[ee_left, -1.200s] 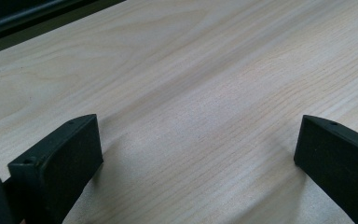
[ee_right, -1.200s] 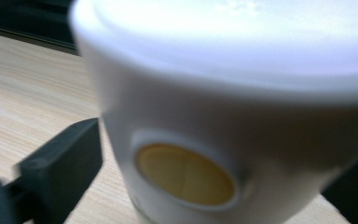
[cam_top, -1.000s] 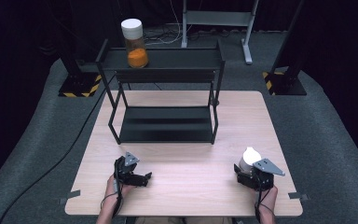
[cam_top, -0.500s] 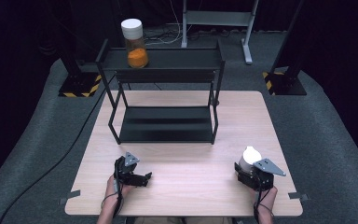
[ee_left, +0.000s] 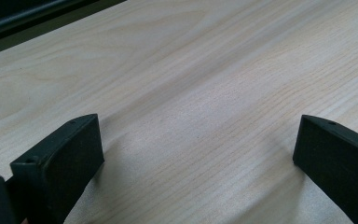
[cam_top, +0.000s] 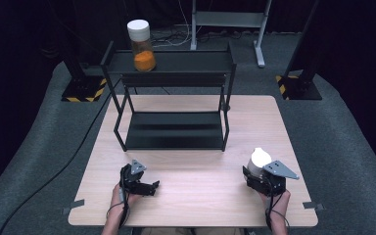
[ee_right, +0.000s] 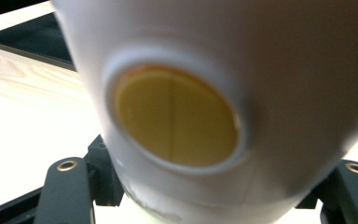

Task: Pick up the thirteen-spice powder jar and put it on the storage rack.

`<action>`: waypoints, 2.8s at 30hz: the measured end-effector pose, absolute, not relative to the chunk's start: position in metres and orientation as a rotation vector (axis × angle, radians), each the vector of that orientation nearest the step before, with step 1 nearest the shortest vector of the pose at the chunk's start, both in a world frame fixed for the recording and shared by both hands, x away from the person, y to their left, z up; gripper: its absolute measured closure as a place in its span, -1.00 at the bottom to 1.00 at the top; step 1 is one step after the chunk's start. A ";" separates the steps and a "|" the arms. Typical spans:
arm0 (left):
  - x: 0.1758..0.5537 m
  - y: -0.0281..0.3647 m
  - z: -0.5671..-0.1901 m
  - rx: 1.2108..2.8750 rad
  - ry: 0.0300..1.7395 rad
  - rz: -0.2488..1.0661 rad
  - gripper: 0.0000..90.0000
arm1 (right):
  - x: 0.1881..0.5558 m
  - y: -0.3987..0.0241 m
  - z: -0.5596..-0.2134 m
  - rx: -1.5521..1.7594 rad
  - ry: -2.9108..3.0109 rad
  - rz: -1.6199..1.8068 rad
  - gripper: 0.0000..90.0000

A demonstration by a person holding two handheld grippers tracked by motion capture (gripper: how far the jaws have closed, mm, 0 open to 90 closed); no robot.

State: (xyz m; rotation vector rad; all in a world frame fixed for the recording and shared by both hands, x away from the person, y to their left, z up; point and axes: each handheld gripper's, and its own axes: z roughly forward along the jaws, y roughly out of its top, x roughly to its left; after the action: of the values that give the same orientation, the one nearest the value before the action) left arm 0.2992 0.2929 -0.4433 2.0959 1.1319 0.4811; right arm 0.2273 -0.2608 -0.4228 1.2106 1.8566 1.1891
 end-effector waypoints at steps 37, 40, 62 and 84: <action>0.299 0.293 -0.444 2.094 1.132 0.480 -0.98 | 0.268 -0.234 -0.386 1.028 1.967 1.278 -0.33; 0.299 0.293 -0.444 2.094 1.132 0.480 -0.98 | 0.272 -0.230 -0.382 1.011 1.975 1.280 -0.33; 0.299 0.293 -0.444 2.094 1.132 0.481 -0.98 | 0.304 -0.209 -0.362 0.948 2.003 1.299 -0.33; 0.299 0.293 -0.443 2.095 1.132 0.481 -0.98 | 0.328 -0.200 -0.348 0.940 2.011 1.329 -0.33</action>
State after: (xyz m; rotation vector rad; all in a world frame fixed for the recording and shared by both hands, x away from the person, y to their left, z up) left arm 0.2992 0.2930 -0.4435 2.0951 1.1319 0.4814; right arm 0.3278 -0.1998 -0.3480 0.9397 2.0108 1.3287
